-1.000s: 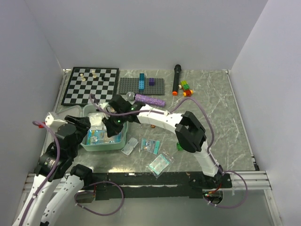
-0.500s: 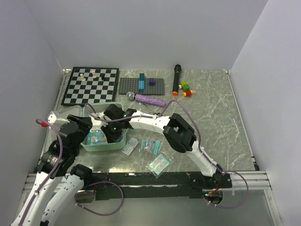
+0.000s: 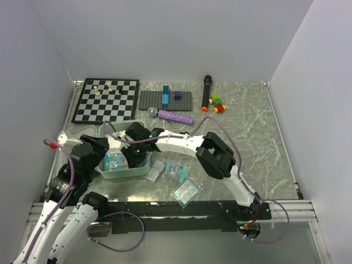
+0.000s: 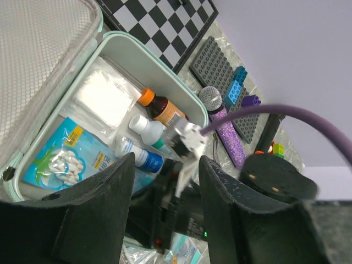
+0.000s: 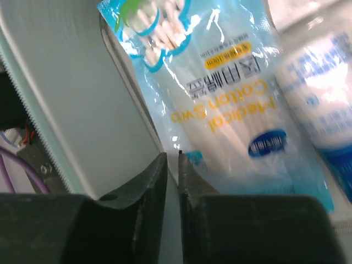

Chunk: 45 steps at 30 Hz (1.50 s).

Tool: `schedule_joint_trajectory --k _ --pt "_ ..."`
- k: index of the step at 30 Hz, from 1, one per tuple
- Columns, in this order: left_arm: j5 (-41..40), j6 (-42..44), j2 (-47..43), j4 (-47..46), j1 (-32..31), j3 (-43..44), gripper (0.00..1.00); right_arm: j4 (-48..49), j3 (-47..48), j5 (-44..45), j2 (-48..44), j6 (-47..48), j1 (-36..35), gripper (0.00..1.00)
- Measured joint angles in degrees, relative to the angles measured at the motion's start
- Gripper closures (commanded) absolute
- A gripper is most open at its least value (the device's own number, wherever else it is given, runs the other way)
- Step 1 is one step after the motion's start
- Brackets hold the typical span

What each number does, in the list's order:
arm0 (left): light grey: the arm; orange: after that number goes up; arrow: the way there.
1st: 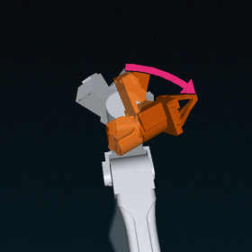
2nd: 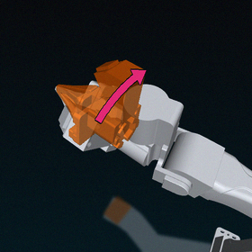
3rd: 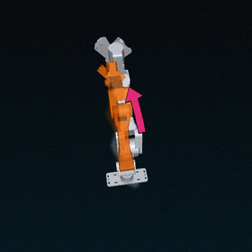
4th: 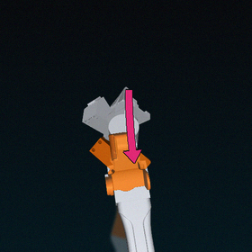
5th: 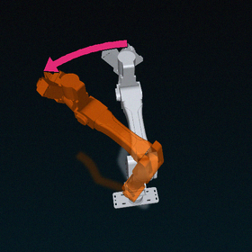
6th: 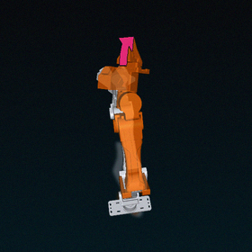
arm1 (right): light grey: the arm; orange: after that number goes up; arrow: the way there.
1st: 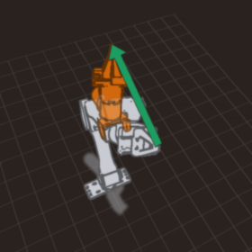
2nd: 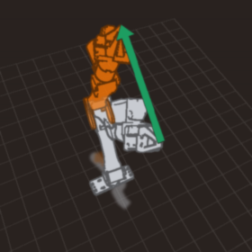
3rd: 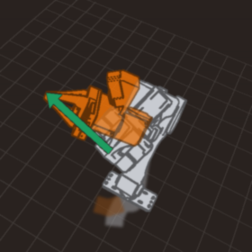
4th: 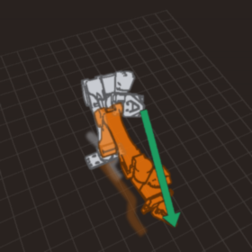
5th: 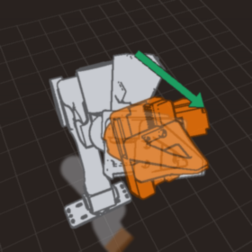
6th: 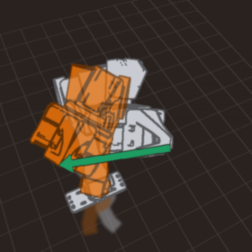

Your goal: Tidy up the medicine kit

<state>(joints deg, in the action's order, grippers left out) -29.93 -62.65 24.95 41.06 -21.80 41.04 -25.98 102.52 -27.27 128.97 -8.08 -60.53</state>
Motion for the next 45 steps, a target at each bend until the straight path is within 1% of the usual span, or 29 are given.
schedule_joint_trajectory --k 2,5,9,11,13,16,19,22,25,28,32,35,36,41,44,45 --pt "0.2 0.0 0.0 -0.1 0.0 0.0 0.45 0.0 -1.8 0.4 -2.5 -0.3 0.2 0.69" --pt "0.2 0.0 0.0 -0.1 0.0 0.0 0.45 -1.2 -1.8 0.7 -6.3 -0.4 0.7 0.66" --pt "0.2 0.0 0.0 -0.1 0.0 0.0 0.45 -1.5 0.2 1.4 -12.5 -0.9 1.2 0.65" --pt "0.2 0.0 0.0 -0.2 0.0 0.0 0.45 0.2 -1.4 2.7 -17.1 -1.7 1.8 0.65" --pt "0.2 0.0 0.0 -0.3 0.0 0.0 0.45 3.5 -6.9 4.8 -23.5 -2.9 2.7 0.65" --pt "0.2 0.0 0.0 -1.2 0.0 -0.1 0.45 7.2 -17.8 10.4 -34.2 -3.7 4.0 0.65" --pt "0.7 0.0 0.0 -1.7 0.0 -0.7 0.46 8.9 -26.1 15.1 -39.8 -3.4 4.9 0.66" --pt "1.4 0.0 0.3 -2.4 0.0 -1.6 0.46 10.4 -33.1 16.8 -40.0 -3.7 4.7 0.66" --pt "1.9 0.0 1.2 -2.9 0.0 -2.3 0.46 11.1 -40.2 17.1 -37.6 -5.0 4.4 0.65" --pt "2.3 0.0 1.8 -3.1 0.0 -2.4 0.46 11.5 -42.8 17.1 -34.4 -6.5 3.9 0.64" --pt "2.7 -0.1 1.9 -3.1 0.0 -2.4 0.46 14.6 -42.8 16.8 -31.8 -8.9 3.5 0.61" --pt "2.8 -0.2 1.7 -3.1 0.0 -2.5 0.46 17.6 -42.8 16.6 -31.3 -10.8 3.5 0.48" --pt "2.8 -0.3 1.6 -3.1 0.0 -2.5 0.46 18.3 -42.8 16.6 -31.1 -11.2 3.5 0.46" --pt "2.9 -0.8 0.9 -3.1 0.0 -3.3 0.46 19.8 -40.9 17.2 -26.9 -13.4 3.5 0.43" --pt "3.1 -1.2 0.8 -3.1 0.0 -3.7 0.46 17.7 -38.8 18.6 -23.8 -14.1 3.3 0.42" --pt "3.1 -1.3 0.8 -3.1 0.0 -3.7 0.46 16.3 -37.4 19.5 -23.3 -14.3 3.1 0.44"
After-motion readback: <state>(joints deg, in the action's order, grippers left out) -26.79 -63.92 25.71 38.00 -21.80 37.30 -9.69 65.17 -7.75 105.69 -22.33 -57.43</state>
